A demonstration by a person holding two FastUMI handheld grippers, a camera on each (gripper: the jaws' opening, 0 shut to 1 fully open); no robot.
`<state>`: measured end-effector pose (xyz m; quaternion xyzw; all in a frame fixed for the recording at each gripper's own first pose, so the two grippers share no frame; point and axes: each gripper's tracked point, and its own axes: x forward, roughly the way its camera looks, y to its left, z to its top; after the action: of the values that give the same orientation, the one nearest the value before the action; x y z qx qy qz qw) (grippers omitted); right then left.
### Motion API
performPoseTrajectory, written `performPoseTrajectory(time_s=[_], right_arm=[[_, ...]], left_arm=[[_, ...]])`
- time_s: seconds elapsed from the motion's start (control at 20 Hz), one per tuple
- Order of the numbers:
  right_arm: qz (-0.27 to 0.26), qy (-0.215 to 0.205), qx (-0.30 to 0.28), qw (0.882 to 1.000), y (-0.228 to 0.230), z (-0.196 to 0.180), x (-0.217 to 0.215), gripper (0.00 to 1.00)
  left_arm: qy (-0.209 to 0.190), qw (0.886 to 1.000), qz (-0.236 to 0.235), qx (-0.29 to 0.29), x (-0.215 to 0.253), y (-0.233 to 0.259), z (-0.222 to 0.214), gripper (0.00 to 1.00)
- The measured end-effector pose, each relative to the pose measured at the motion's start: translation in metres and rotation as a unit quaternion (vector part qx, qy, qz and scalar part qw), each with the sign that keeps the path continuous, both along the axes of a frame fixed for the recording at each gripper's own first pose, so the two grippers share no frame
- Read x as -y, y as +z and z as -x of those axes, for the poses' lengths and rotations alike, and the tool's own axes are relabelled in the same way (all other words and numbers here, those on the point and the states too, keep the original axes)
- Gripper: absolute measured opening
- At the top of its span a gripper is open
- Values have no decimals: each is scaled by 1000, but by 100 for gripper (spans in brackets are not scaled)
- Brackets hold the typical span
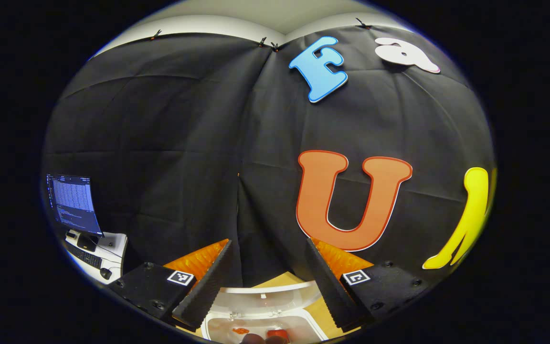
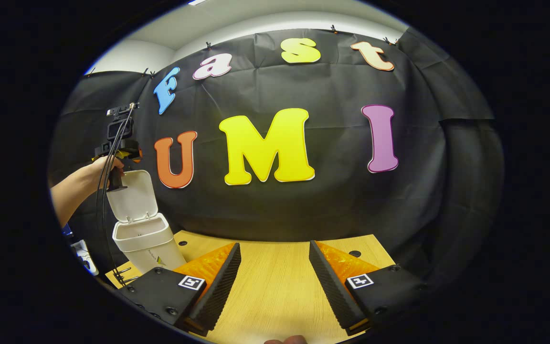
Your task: Press the lid of the desktop garbage bin to open it, pick up the crumpled paper on the desktop and throw it into the bin, then pick up the pop can on the desktop and drop it into the bin, and finally close the garbage bin lid.
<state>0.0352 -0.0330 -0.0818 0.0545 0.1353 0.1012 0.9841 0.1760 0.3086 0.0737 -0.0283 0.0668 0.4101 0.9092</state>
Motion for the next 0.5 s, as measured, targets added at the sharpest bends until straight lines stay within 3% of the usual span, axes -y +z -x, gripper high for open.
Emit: performPoseTrajectory(time_s=[0.2, 0.5], right_arm=[[0, 7, -3, 1000, -1, -2, -6, 92], [-8, 20, -6, 1000, -6, 3, -15, 92]], left_arm=[[6, 999, 39, -25, -4, -22, -7, 97], [12, 999, 46, -23, 23, -29, 12, 97]])
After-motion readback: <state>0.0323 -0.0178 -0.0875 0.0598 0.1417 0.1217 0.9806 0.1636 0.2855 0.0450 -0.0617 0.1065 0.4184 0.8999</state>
